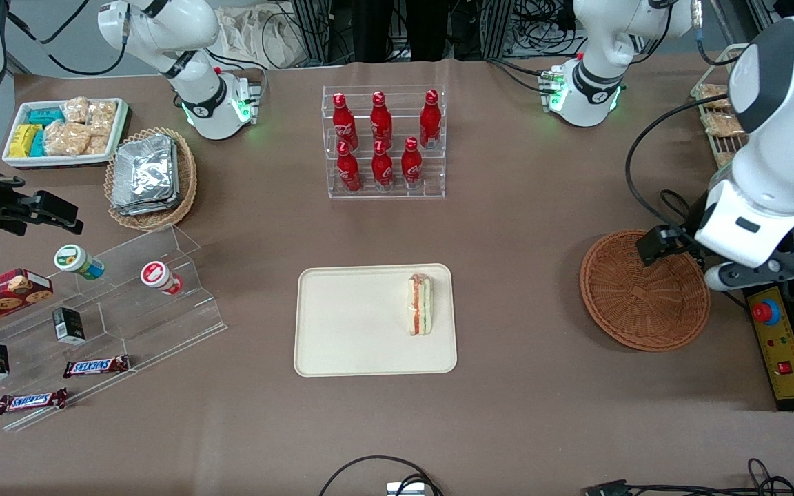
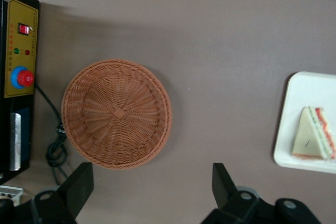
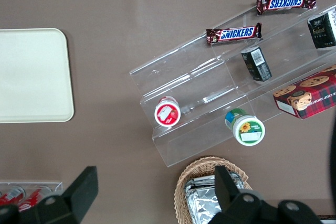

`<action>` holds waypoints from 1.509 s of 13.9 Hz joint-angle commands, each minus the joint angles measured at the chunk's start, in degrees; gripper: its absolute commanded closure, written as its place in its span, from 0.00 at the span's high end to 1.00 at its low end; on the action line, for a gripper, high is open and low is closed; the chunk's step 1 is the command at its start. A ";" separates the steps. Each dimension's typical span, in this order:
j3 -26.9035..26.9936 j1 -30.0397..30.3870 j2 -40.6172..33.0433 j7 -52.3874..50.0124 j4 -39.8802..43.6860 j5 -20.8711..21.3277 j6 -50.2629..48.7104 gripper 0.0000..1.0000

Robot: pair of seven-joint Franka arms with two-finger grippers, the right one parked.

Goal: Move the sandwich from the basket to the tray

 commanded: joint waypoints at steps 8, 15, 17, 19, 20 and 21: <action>-3.55 8.56 -8.36 9.12 -9.65 -0.03 2.34 1.00; -12.42 17.70 -10.11 13.52 -9.30 -0.47 1.99 1.00; -12.51 17.80 -11.52 13.51 -9.56 -0.64 1.38 1.00; -12.60 17.88 -12.58 13.69 -9.56 -0.64 0.85 1.00; -12.60 17.88 -12.76 13.69 -9.56 -0.64 0.67 1.00; -12.60 17.88 -12.93 13.60 -9.56 -0.64 0.32 1.00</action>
